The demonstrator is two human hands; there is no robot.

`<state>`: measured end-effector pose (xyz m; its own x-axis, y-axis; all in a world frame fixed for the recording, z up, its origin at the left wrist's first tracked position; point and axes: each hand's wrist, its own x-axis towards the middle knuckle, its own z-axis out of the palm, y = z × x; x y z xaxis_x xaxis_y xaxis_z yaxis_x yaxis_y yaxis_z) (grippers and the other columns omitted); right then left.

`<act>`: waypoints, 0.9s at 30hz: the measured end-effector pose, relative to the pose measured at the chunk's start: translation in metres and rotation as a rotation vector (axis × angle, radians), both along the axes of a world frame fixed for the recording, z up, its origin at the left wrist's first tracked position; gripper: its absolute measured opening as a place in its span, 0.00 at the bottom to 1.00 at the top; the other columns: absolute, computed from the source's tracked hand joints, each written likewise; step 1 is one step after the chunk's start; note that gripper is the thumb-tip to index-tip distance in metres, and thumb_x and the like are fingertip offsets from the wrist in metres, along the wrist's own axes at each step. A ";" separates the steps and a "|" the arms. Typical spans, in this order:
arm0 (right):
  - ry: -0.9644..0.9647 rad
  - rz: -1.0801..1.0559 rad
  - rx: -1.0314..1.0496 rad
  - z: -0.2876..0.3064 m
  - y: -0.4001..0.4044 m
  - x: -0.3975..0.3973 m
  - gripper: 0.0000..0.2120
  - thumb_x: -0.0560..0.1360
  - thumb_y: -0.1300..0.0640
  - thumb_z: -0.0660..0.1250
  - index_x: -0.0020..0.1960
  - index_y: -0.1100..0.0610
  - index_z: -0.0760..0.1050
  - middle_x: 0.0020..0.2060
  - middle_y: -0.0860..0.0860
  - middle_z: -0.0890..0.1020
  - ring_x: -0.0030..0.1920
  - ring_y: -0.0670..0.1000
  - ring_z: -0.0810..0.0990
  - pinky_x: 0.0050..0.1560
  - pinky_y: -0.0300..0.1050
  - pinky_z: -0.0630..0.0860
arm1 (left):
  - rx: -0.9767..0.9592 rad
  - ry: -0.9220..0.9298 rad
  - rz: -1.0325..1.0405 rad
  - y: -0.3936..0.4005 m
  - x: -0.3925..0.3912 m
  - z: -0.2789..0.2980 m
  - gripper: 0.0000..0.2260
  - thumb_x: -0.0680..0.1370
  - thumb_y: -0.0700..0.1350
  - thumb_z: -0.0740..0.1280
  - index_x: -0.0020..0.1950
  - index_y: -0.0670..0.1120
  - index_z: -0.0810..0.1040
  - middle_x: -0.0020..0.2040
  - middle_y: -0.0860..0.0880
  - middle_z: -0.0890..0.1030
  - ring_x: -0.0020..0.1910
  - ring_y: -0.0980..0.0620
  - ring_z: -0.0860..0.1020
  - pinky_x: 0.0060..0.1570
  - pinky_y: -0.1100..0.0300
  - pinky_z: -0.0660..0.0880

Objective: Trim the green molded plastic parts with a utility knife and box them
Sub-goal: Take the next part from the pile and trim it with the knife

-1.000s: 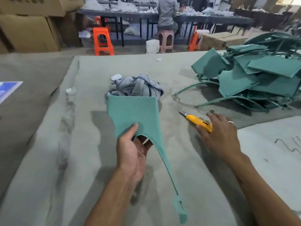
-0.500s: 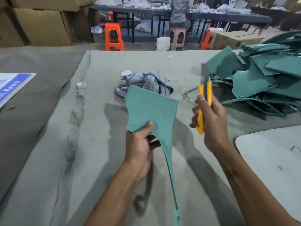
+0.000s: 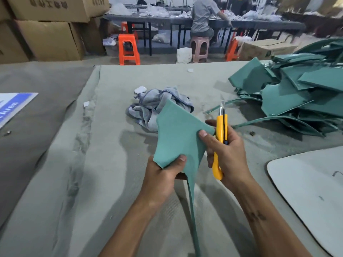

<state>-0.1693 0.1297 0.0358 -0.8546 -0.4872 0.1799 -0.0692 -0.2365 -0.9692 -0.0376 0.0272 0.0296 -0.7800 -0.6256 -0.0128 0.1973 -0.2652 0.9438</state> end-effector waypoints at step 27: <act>0.705 -0.020 0.209 -0.010 0.021 -0.011 0.22 0.86 0.41 0.58 0.46 0.59 0.75 0.30 0.50 0.78 0.28 0.49 0.76 0.30 0.40 0.70 | 0.490 -0.079 -0.196 -0.019 0.008 0.011 0.10 0.72 0.49 0.71 0.37 0.43 0.83 0.24 0.49 0.71 0.18 0.56 0.70 0.17 0.65 0.64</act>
<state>-0.1805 0.1503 0.0263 -0.5793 -0.5572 0.5950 -0.6948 -0.0441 -0.7179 -0.0296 0.0085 0.0408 -0.8665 -0.3740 -0.3305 0.0331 -0.7038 0.7097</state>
